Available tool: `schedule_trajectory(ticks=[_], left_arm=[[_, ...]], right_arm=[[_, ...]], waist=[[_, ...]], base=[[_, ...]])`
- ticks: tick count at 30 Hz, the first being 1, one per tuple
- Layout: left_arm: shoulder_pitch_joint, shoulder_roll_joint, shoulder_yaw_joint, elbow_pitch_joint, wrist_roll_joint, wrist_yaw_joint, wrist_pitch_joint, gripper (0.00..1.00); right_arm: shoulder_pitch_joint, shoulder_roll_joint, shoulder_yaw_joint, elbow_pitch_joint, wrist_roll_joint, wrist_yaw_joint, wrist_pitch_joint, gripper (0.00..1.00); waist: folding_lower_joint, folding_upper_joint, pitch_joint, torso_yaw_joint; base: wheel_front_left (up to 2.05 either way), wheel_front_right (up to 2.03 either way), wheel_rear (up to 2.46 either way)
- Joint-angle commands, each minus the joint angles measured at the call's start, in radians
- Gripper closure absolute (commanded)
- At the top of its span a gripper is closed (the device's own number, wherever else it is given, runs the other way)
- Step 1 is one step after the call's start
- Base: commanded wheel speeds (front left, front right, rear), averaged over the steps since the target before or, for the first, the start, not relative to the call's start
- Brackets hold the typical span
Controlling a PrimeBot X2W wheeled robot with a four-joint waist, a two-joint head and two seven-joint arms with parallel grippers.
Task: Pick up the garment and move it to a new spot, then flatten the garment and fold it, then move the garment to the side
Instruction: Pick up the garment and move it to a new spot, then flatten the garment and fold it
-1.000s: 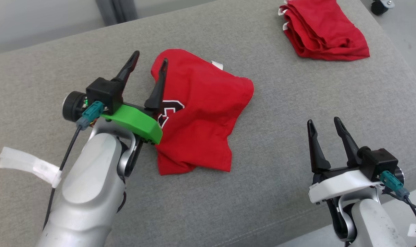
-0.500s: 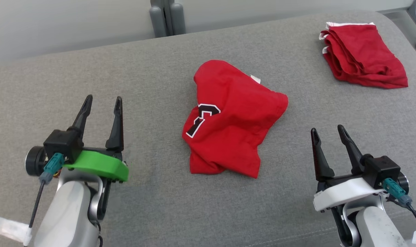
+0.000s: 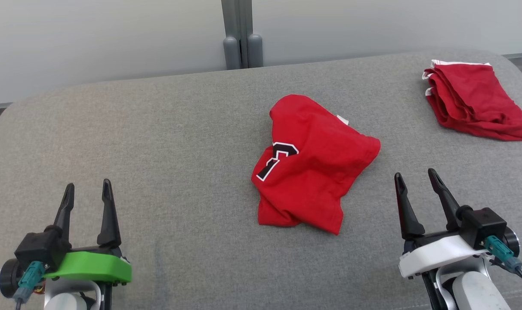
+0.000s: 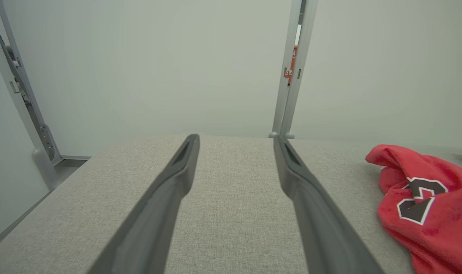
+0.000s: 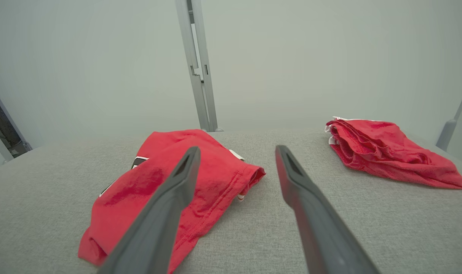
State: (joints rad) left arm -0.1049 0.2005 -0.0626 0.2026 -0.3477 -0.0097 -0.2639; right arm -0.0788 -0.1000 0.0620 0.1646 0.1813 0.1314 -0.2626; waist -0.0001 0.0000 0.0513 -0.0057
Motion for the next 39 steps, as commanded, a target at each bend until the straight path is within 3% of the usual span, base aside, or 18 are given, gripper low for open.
schedule_trajectory(ticks=[1,39], left_arm=[[0.025,-0.006,0.010,-0.010,0.009,-0.006,0.000,0.00],[0.102,-0.067,0.083,-0.017,0.055,-0.066,0.000,0.00]], right_arm=[[0.018,-0.004,-0.006,-0.007,-0.003,-0.001,-0.003,0.00],[0.073,0.000,-0.030,-0.010,-0.005,-0.001,-0.003,0.00]], waist=[[0.0001,0.0000,-0.014,0.009],[0.0001,0.0000,-0.031,0.003]], base=[[0.00,0.00,0.00],[0.00,0.00,0.00]])
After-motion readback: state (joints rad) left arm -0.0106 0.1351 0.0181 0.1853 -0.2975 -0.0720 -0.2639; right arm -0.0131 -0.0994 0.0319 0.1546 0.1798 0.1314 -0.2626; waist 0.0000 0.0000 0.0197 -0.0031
